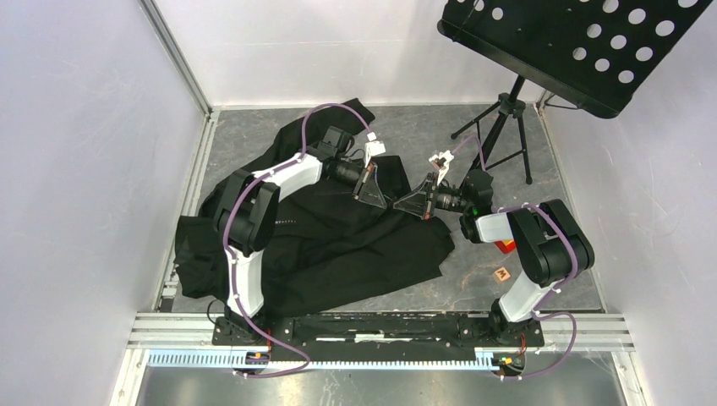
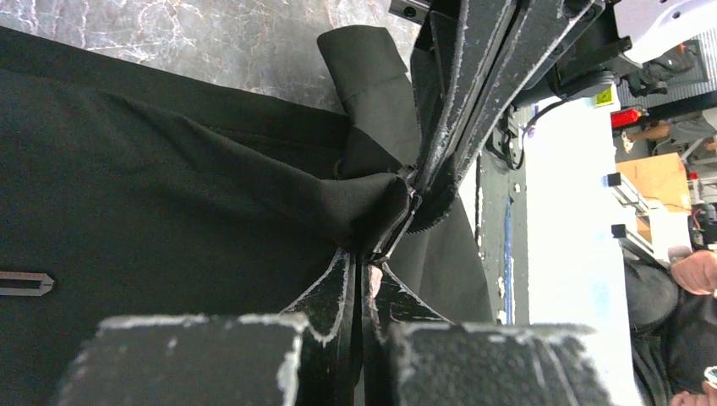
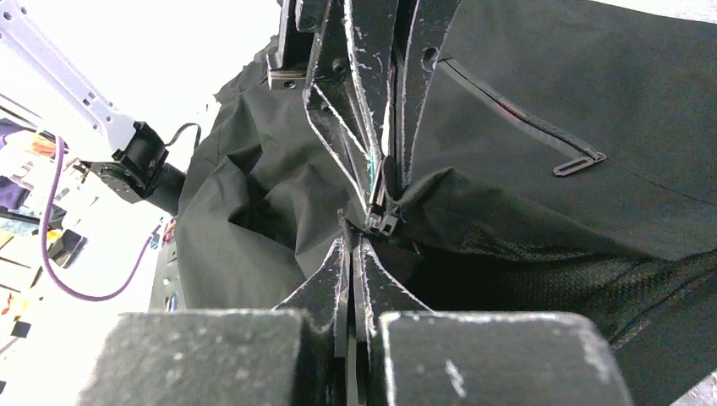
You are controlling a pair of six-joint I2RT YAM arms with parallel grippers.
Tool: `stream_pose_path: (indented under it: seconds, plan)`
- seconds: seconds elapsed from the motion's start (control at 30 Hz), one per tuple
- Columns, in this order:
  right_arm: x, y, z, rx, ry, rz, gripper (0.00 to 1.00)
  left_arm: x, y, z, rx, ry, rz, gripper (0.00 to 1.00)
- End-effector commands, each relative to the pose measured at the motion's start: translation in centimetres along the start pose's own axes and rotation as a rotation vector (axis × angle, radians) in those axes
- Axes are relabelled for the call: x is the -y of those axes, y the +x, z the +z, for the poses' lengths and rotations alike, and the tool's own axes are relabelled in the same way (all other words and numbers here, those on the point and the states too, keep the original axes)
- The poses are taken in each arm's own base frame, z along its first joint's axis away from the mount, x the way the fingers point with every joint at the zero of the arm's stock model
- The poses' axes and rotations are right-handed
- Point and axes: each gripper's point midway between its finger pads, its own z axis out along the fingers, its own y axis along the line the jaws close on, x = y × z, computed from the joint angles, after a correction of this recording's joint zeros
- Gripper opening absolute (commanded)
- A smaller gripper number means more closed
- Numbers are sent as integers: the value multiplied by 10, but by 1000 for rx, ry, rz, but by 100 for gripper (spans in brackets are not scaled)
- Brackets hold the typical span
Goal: Zip up the jacket
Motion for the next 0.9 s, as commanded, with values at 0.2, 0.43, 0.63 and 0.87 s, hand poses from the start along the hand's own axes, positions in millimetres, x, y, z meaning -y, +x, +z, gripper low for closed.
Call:
stream_pose_path:
  seconds: [0.2,0.43,0.63,0.87]
  plan:
    - [2,2,-1,-20,35,-27,0,3,-23,-9,46,-77,129,2]
    - [16,23,-8,-91,106,-1,0,3,-27,-12,57,-79,134,2]
    - [15,15,-5,-72,92,-2,0,2,-25,-11,54,-77,124,2]
    - [19,6,-2,-67,102,-15,0,0,-23,-10,50,-86,126,2]
